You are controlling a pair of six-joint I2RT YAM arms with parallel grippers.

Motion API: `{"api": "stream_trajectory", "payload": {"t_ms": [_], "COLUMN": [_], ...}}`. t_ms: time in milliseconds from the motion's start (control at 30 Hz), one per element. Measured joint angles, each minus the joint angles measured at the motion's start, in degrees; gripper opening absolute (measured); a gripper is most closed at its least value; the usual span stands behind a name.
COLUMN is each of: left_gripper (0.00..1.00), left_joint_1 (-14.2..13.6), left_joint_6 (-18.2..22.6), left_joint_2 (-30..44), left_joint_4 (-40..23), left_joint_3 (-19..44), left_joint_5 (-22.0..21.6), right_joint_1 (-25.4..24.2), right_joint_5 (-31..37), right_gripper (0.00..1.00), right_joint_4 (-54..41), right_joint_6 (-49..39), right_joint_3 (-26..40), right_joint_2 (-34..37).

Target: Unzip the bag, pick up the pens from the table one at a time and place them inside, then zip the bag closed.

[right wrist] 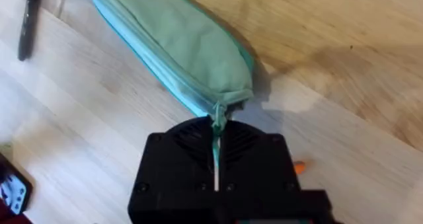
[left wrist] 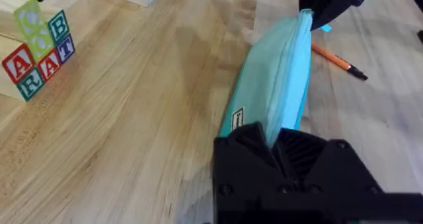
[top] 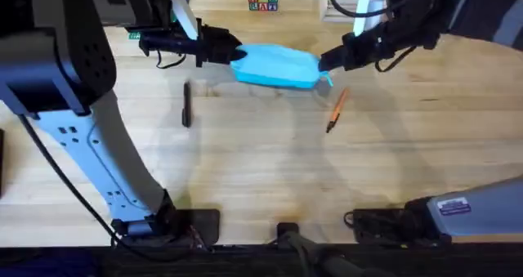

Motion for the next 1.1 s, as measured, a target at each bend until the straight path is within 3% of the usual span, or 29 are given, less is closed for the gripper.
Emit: {"api": "stream_trajectory", "payload": {"t_ms": [400,1100], "left_gripper": [0.042,0.042], "left_joint_1": [-0.2,0.1], "left_joint_6": [0.0,0.0], "left_joint_2": [0.0,0.0], "left_joint_4": [-0.2,-0.1], "left_joint_3": [0.0,0.0], "left_joint_5": [0.1,0.0], "right_joint_1": [0.0,3.3], "right_joint_5": [5.9,5.6], "right_gripper": [0.031,0.031], "right_joint_4": [-9.7,-7.1], "right_joint_6": [-3.2,-3.3], "right_joint_3": [8.0,8.3], "right_joint_2": [0.0,0.0]}}
